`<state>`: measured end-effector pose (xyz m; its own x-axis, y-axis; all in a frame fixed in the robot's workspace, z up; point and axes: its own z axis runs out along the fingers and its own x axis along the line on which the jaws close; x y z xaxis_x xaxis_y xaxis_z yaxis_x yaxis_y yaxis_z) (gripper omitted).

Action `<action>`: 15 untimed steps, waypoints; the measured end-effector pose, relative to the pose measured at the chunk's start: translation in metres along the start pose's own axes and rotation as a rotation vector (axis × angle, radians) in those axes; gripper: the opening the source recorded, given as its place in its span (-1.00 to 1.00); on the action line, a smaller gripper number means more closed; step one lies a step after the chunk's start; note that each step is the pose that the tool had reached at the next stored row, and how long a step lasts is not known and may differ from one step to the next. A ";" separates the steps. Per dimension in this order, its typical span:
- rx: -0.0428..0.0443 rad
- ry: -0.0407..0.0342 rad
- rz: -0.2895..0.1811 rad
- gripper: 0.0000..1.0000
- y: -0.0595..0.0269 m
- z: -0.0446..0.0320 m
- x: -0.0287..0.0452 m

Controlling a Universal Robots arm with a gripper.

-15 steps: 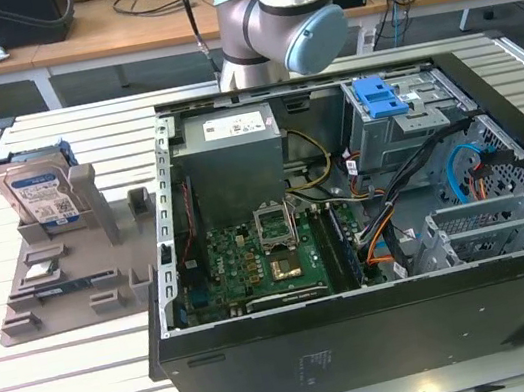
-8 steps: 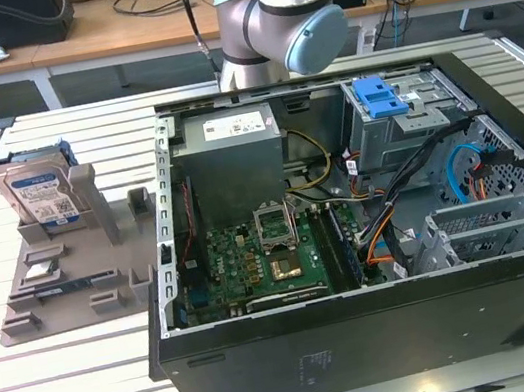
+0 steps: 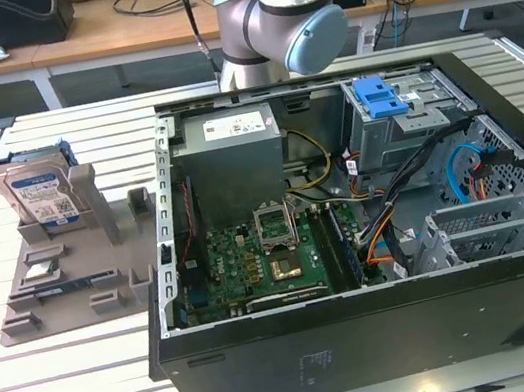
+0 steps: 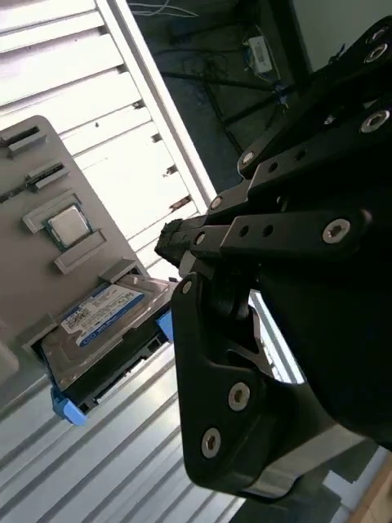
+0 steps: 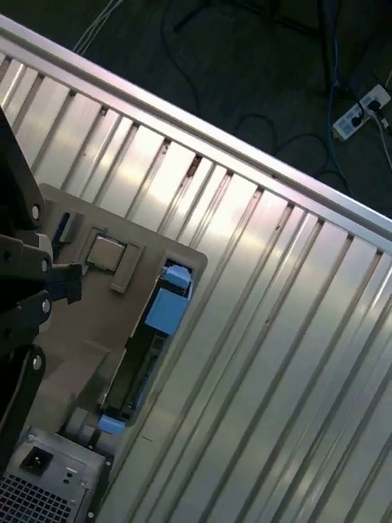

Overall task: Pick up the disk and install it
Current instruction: 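Pick up the disk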

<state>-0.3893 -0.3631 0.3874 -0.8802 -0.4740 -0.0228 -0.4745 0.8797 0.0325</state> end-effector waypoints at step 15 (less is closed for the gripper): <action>-0.0046 0.0117 -0.316 -0.79 0.0000 0.0000 0.0000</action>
<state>-0.3893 -0.3631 0.3874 -0.6895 -0.7240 -0.0210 -0.7243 0.6889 0.0302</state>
